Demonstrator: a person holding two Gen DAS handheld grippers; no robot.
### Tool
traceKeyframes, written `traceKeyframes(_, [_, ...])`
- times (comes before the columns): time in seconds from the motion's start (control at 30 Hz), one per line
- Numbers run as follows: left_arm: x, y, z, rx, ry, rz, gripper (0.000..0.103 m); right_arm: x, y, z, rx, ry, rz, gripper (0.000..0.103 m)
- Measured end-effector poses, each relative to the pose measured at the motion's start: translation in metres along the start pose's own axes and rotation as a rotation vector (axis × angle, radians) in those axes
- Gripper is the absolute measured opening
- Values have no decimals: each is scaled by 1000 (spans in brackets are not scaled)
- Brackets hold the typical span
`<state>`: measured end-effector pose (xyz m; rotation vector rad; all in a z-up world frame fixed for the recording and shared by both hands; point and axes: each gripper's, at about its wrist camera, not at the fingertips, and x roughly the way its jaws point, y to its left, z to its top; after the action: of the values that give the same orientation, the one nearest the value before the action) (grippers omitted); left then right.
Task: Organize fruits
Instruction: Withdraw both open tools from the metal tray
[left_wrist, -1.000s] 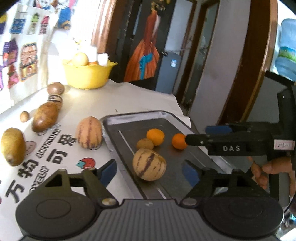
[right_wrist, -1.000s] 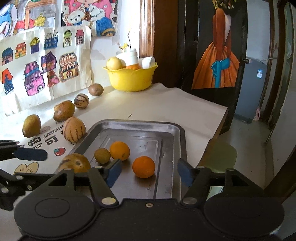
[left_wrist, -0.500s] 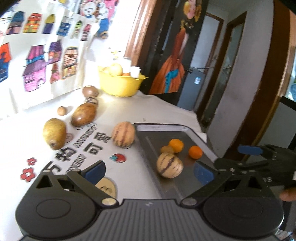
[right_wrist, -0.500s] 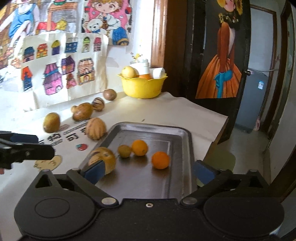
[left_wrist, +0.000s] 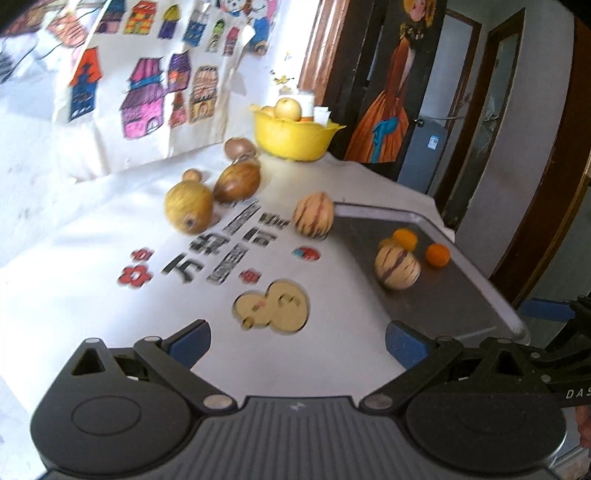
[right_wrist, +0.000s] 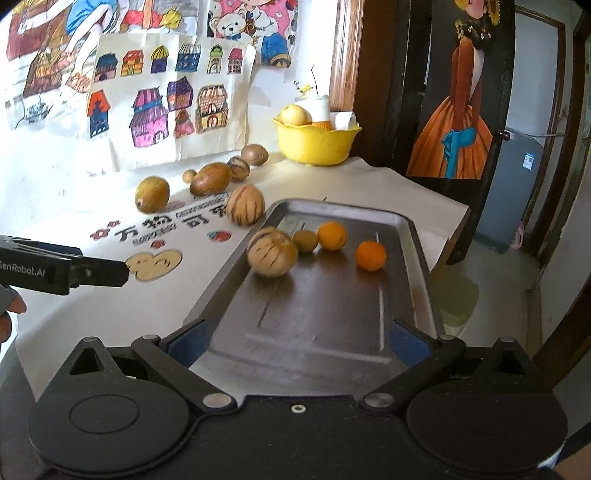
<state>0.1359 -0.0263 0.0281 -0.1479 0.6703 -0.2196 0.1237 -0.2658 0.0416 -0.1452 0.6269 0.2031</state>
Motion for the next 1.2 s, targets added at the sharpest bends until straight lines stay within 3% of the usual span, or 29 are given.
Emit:
traceKeyframes(0.3, [-17,27,-13,54,27,51,103,1,33,-5,-17,42,50,102])
traceKeyframes(0.67, [-23,55,-17,7,46,108,103,16,73,11,-121,42,158,102])
traceKeyframes(1.2, [0,72,10,0,46,151,103,46,64,28,-130,33,170,102])
